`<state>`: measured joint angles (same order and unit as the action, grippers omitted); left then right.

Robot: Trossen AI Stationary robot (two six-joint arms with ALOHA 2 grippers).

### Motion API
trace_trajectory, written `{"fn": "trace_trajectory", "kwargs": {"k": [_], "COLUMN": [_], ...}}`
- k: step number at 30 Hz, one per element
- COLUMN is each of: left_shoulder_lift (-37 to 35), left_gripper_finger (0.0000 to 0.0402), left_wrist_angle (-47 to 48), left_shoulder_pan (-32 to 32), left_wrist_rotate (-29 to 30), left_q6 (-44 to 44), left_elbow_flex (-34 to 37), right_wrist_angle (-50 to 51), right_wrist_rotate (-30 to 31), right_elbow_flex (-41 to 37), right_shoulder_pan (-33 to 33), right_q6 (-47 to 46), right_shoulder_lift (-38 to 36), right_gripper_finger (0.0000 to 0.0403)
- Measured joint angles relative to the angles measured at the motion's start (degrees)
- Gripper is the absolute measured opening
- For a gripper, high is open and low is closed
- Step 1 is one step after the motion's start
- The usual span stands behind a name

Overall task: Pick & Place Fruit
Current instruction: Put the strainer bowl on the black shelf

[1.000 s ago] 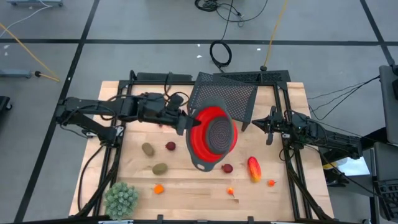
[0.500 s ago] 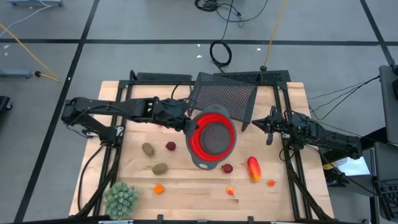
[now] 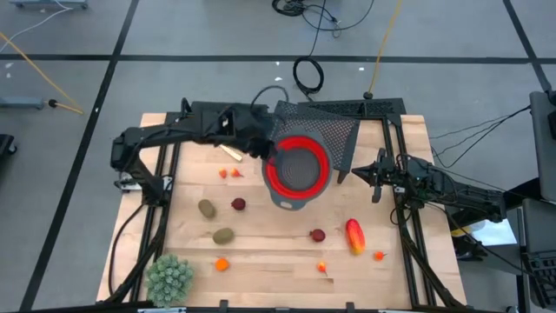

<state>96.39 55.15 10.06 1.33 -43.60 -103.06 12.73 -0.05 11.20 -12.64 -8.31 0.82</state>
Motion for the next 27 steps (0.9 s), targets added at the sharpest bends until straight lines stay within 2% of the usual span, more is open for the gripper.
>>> {"fn": "trace_trajectory", "kwargs": {"k": [10,20,27], "left_shoulder_lift": [5.0,9.2,12.3], "left_gripper_finger": [0.0000,0.0000,0.0000], "left_wrist_angle": [2.7,2.3,4.0], "left_shoulder_pan": [11.4,21.7,24.9], "left_wrist_rotate": [-5.5,-11.3,-13.6], "left_q6": [6.3,6.4,7.2], "left_elbow_flex": [-8.8,-9.8,-9.8], "right_wrist_angle": [0.1,1.1,2.6], "right_wrist_rotate": [0.0,0.1,0.1], "right_elbow_flex": [0.0,0.0,0.0], "right_shoulder_pan": [0.0,0.0,0.0], "right_q6": [0.0,0.0,0.0], "right_shoulder_lift": [0.0,0.0,0.0], "right_gripper_finger": [0.0004,0.0004,0.0004]}}
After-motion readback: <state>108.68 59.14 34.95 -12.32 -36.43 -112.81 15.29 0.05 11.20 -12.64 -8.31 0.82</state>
